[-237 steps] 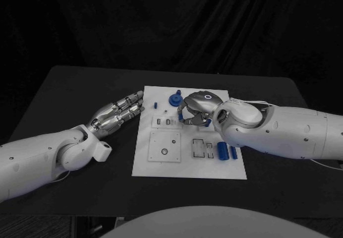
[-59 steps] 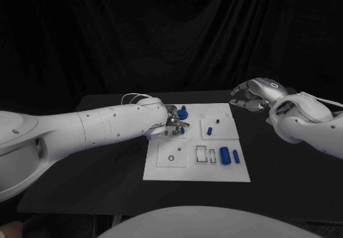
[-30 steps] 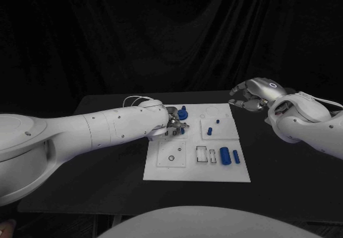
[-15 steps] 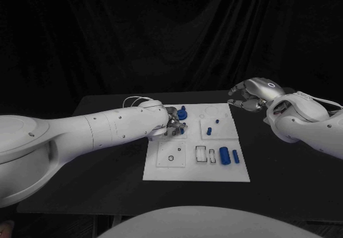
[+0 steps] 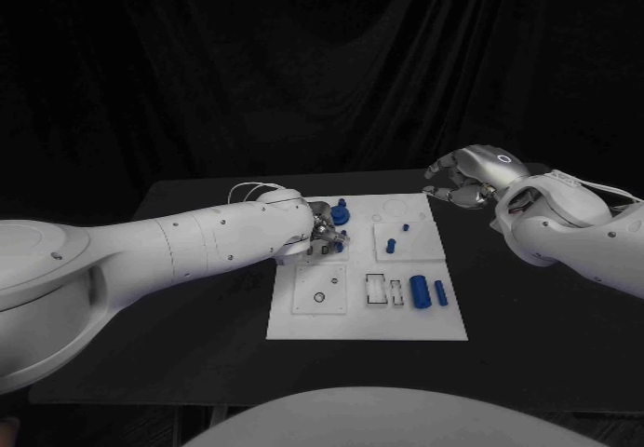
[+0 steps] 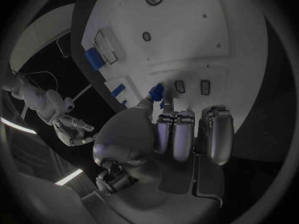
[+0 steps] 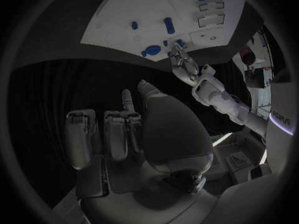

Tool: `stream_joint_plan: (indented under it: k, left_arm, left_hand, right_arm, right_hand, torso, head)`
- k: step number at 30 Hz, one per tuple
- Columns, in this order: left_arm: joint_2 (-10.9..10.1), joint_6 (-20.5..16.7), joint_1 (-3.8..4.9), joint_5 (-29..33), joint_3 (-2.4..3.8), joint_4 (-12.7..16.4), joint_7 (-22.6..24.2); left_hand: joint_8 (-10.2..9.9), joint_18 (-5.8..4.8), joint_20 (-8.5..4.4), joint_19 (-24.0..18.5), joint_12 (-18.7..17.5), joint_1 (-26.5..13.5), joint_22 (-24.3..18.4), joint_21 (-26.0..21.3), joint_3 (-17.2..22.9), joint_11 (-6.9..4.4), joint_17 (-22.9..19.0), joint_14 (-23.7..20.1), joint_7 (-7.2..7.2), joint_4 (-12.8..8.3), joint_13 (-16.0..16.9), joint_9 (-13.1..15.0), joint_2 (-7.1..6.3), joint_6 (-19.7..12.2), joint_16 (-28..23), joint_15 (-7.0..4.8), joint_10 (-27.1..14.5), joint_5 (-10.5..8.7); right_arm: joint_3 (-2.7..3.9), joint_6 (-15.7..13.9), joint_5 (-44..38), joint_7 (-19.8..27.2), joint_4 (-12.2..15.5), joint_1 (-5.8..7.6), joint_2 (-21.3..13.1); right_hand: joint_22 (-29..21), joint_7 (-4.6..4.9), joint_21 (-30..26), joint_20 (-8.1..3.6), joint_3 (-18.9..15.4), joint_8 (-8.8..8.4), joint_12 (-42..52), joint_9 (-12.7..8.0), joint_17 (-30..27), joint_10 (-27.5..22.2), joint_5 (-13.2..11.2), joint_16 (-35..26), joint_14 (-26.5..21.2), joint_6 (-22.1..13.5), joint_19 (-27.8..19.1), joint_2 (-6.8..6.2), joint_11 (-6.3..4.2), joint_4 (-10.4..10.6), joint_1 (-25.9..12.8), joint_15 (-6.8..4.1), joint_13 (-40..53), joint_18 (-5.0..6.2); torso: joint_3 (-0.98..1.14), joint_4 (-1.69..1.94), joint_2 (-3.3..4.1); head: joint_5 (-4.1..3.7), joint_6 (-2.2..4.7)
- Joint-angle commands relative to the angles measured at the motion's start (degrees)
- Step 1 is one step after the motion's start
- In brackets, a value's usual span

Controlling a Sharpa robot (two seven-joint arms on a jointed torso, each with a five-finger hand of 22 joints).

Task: Assemble the parts on the task board

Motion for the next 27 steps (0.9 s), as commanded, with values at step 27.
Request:
stream_joint_plan:
  k: [27]
  left_arm:
    - [-1.39, -0.40, -0.17, 0.09, 0.06, 1.15, 1.67]
  left_hand:
    - [-3.41, -0.44, -0.39, 0.00, 0.20, 1.26, 3.02, -0.61, 5.25, -0.61, 15.06, 5.83, -0.18, -2.69, 15.07, 1.48, -1.12, 2.06, 0.15, -0.60, 5.96, 3.85]
  right_arm:
    - [0.05, 1.13, -0.16, -1.69, -0.51, -0.11, 0.05]
  right_hand:
    - [15.05, 0.11, 0.07, 0.32, 0.12, 0.02, 0.15, -0.19, 15.09, 6.07, 0.55, 0.17, 5.90, 1.02, 5.99, -0.09, 0.50, 0.12, -0.30, 0.49, 15.08, -0.42]
  torso:
    - [0.00, 0.12, 0.01]
  head:
    - [-0.11, -0.01]
